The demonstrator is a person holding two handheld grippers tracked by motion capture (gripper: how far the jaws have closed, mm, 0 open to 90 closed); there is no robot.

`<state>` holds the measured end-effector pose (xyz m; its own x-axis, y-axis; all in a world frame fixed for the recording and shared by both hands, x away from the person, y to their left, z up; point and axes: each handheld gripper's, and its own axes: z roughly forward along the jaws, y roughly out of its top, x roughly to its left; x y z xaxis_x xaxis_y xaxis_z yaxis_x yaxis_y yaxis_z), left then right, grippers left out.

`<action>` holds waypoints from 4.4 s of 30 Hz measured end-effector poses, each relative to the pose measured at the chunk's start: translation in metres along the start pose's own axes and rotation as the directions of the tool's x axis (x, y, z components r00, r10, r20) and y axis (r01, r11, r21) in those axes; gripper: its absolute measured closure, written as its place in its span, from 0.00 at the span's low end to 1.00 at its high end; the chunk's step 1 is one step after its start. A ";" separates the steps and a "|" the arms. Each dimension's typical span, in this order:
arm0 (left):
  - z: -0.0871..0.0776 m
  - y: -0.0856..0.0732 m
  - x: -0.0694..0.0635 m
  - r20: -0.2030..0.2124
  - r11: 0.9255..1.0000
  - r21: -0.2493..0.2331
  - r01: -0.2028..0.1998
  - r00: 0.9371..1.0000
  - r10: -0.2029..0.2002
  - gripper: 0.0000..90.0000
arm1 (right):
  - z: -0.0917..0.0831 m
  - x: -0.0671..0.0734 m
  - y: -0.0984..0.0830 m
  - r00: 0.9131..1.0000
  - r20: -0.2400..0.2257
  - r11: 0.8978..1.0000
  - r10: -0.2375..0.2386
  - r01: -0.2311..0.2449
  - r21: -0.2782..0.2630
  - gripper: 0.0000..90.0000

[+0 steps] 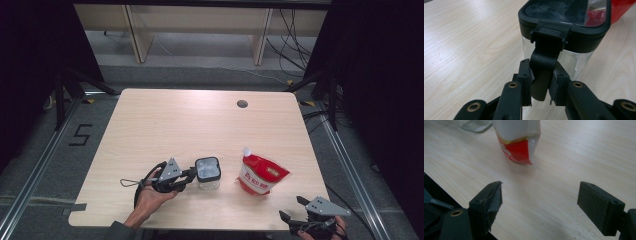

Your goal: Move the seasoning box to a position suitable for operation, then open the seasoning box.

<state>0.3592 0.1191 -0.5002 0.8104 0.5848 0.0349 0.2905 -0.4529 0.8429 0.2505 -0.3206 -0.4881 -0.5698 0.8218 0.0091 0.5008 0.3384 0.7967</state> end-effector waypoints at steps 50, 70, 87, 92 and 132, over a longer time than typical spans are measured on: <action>-0.018 -0.010 -0.027 0.155 0.998 -0.003 -0.058 0.986 0.058 0.81 | -0.001 0.019 0.005 0.991 -0.111 0.997 -0.072 0.068 -0.039 0.29; -0.029 -0.008 -0.029 0.092 1.000 0.009 -0.025 0.996 0.024 0.43 | 0.001 0.020 0.004 0.991 -0.120 0.998 -0.066 0.064 -0.020 0.28; -0.054 0.004 -0.029 0.088 0.993 -0.098 0.073 0.994 -0.064 0.56 | 0.005 0.023 0.005 0.982 -0.167 0.996 -0.085 0.086 -0.003 0.24; -0.059 0.006 -0.028 0.088 0.987 -0.138 0.083 0.994 -0.071 0.83 | 0.004 0.025 0.005 0.987 -0.133 0.996 -0.092 0.092 -0.005 0.24; -0.046 0.013 -0.035 0.099 0.980 -0.168 0.109 0.991 -0.093 0.99 | 0.008 0.056 0.026 0.964 -0.179 0.976 -0.197 0.176 -0.127 0.71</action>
<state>0.3110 0.1232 -0.4654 0.8263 0.5548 -0.0970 0.2874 -0.2674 0.9197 0.2366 -0.2620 -0.4710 -0.7644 0.6434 -0.0403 0.3057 0.4167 0.8561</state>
